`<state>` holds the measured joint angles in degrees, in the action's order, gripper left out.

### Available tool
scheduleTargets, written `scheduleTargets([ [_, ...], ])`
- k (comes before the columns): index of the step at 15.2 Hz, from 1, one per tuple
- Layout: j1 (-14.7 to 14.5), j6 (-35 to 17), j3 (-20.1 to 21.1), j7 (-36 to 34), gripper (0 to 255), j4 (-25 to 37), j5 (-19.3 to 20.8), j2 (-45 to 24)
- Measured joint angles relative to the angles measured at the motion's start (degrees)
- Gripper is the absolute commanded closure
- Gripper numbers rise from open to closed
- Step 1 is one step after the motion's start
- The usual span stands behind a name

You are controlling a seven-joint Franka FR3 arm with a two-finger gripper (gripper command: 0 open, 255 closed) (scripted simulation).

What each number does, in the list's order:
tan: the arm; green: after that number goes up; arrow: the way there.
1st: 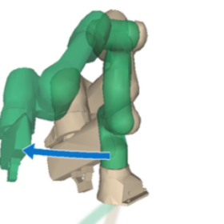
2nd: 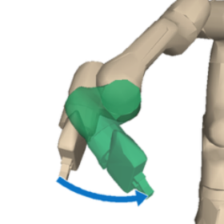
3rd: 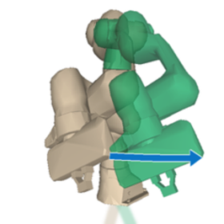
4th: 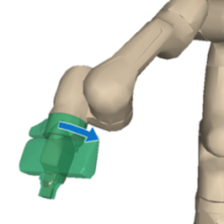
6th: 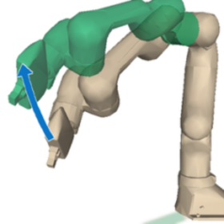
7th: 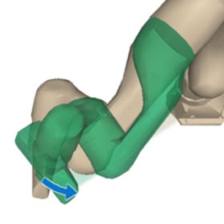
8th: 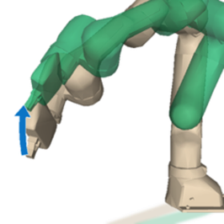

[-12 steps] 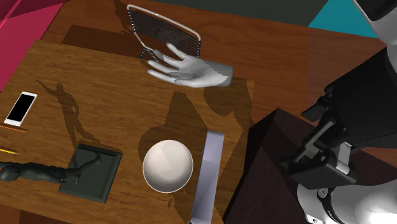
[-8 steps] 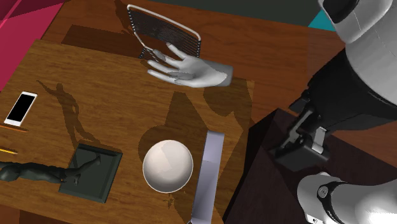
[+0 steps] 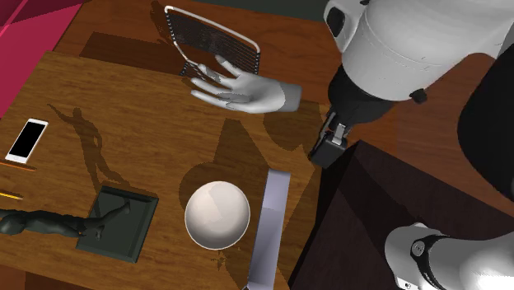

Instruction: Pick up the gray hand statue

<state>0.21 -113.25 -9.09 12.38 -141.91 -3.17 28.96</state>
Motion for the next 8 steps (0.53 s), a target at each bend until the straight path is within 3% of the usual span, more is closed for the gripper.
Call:
scheduleTargets([
  [8, -1.80, -12.84, -5.46, 13.74, 0, 4.23, -3.28, -16.57],
])
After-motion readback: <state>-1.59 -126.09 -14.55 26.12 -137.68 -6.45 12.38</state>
